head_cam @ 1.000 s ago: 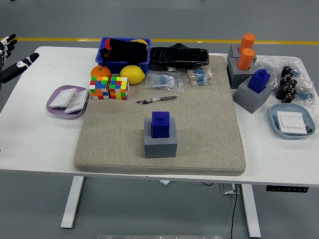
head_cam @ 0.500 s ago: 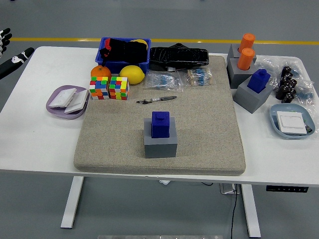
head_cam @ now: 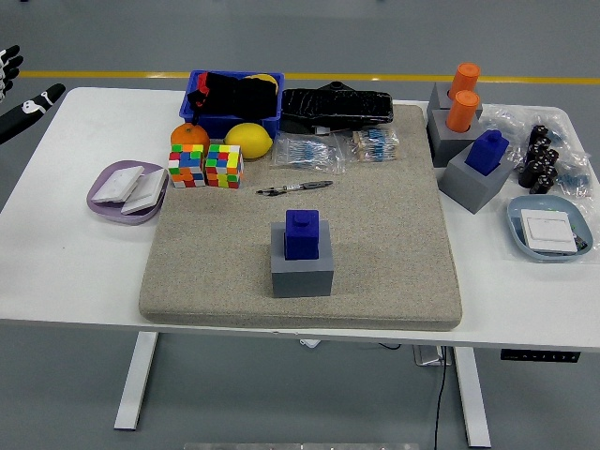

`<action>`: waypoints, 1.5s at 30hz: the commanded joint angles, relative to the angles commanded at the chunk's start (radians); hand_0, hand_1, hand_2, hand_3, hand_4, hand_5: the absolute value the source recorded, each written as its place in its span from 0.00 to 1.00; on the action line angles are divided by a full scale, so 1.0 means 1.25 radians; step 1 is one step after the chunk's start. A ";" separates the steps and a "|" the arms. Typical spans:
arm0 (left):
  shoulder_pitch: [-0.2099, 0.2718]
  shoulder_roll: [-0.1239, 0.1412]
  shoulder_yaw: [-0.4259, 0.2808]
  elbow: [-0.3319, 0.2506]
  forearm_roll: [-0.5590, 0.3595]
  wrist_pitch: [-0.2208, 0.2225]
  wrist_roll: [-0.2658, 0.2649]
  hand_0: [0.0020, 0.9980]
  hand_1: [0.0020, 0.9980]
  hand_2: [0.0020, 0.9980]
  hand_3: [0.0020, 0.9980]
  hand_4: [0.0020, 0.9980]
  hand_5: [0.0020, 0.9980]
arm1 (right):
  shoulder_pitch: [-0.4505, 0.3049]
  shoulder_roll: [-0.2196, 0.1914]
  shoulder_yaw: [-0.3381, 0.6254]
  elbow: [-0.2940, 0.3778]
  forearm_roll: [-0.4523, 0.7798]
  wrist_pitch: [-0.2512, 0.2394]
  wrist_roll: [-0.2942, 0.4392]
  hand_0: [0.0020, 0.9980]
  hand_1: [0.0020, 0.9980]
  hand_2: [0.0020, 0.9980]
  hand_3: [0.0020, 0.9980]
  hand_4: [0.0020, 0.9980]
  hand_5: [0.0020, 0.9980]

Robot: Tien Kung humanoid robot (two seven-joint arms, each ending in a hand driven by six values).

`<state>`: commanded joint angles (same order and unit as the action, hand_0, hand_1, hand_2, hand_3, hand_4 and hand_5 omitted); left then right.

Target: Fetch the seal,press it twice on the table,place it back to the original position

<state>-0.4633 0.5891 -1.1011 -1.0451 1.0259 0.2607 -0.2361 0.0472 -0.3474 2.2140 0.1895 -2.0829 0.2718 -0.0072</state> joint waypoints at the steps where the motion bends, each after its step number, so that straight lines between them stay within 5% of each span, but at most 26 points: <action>1: 0.000 0.000 -0.001 0.000 0.000 0.000 0.000 0.96 0.99 0.97 0.97 0.97 0.53 | 0.000 0.000 0.000 0.000 0.000 0.000 0.000 0.78 0.68 0.66 0.61 0.79 0.44; 45: 0.012 0.004 -0.006 -0.024 0.000 -0.012 0.013 0.95 0.98 0.97 0.98 0.95 0.52 | 0.005 -0.007 -0.010 -0.002 -0.005 -0.004 -0.001 0.79 0.68 0.66 0.61 0.78 0.44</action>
<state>-0.4485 0.5946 -1.1086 -1.0754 1.0255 0.2456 -0.2200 0.0531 -0.3562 2.2017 0.1865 -2.0893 0.2672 -0.0086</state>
